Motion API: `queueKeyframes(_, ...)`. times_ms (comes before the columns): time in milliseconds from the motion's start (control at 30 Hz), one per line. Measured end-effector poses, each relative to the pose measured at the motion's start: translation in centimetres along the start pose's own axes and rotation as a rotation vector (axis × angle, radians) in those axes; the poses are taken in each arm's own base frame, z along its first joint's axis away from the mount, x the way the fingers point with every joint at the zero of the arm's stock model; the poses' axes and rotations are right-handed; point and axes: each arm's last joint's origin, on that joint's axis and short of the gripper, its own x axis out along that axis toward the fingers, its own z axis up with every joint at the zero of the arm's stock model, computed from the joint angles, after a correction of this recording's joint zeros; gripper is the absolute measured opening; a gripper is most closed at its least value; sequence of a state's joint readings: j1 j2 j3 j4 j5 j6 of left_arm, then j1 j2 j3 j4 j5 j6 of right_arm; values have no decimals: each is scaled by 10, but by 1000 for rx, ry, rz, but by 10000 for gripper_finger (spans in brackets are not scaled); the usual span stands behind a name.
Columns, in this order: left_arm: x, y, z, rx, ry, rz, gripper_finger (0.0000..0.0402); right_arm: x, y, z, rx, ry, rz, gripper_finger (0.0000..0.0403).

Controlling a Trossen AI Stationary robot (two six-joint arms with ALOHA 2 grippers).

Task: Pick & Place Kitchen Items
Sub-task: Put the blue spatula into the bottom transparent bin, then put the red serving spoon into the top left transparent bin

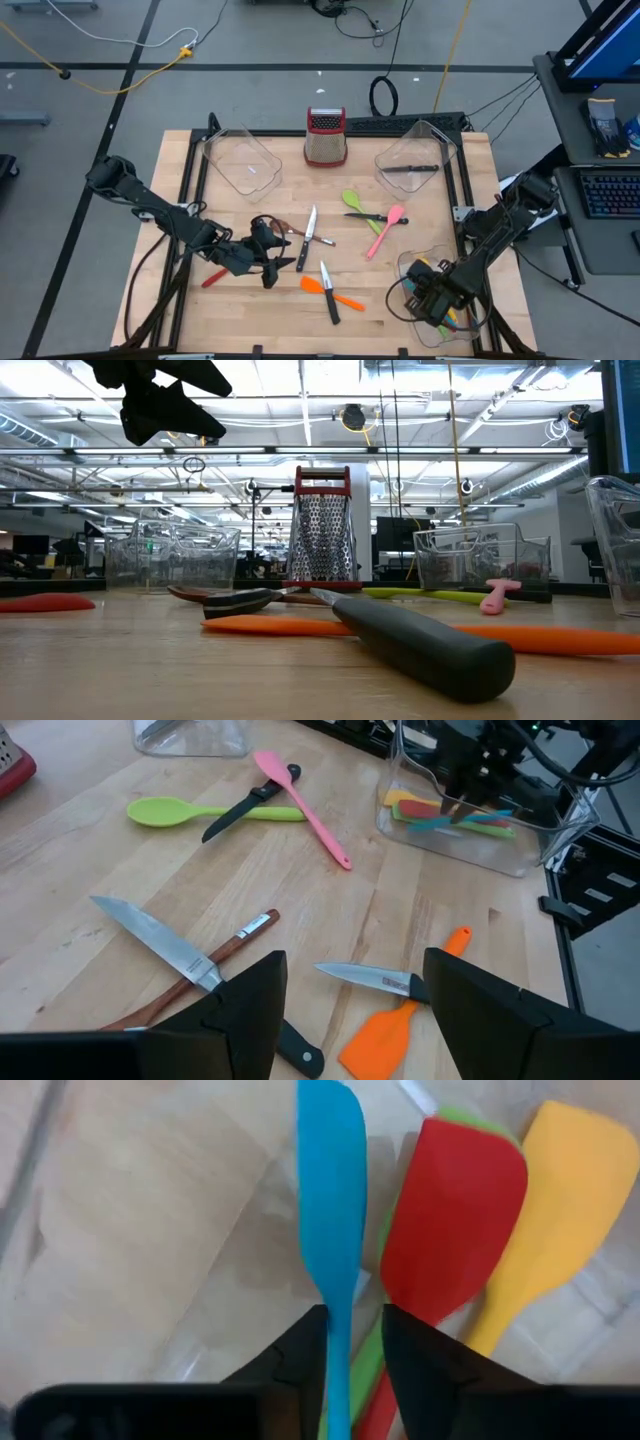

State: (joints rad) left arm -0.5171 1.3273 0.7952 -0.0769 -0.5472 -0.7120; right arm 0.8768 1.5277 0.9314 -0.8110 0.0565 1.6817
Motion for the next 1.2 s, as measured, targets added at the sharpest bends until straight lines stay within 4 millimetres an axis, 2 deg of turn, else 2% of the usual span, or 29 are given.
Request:
queueKeyframes(167,0,0,0,3,0,0,241,-9,-2,0,1,47,35,125)
queueKeyframes(367,0,0,0,23,0,0,241,-33,-9,4,38,109,135,140)
queueKeyframes(833,0,-1,-1,27,21,-27,241,-105,-32,12,136,189,576,109)
queueKeyframes(967,0,-1,-1,28,31,-39,241,-118,-35,15,111,119,703,95)
queueKeyframes(1200,0,-1,-1,28,31,-40,241,-134,-35,21,-23,-125,859,51)
